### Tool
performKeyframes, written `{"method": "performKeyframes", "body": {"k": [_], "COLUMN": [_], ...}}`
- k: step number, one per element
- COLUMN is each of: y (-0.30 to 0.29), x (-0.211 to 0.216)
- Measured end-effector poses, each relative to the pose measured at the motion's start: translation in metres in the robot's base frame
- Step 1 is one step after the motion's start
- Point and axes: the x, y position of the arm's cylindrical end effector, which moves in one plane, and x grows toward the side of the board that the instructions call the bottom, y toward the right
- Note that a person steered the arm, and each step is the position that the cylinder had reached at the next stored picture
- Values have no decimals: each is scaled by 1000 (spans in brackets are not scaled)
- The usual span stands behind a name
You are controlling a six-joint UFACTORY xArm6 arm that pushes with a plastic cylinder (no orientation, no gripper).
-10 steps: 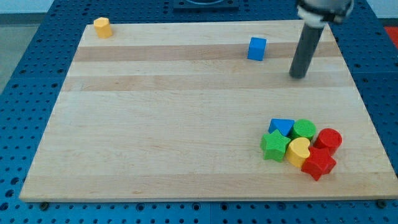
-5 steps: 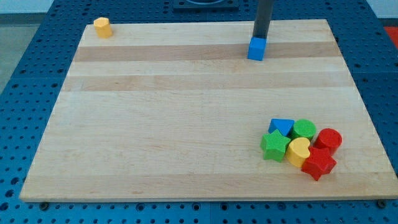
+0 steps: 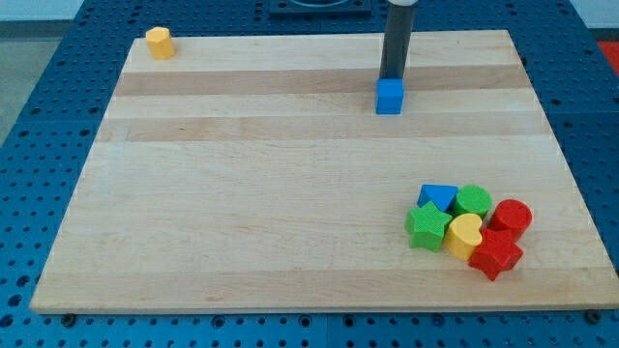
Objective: Push the blue cube into the group of blocks
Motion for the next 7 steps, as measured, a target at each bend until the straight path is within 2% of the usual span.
{"method": "performKeyframes", "body": {"k": [3, 7], "y": [-15, -50], "x": [59, 171]}}
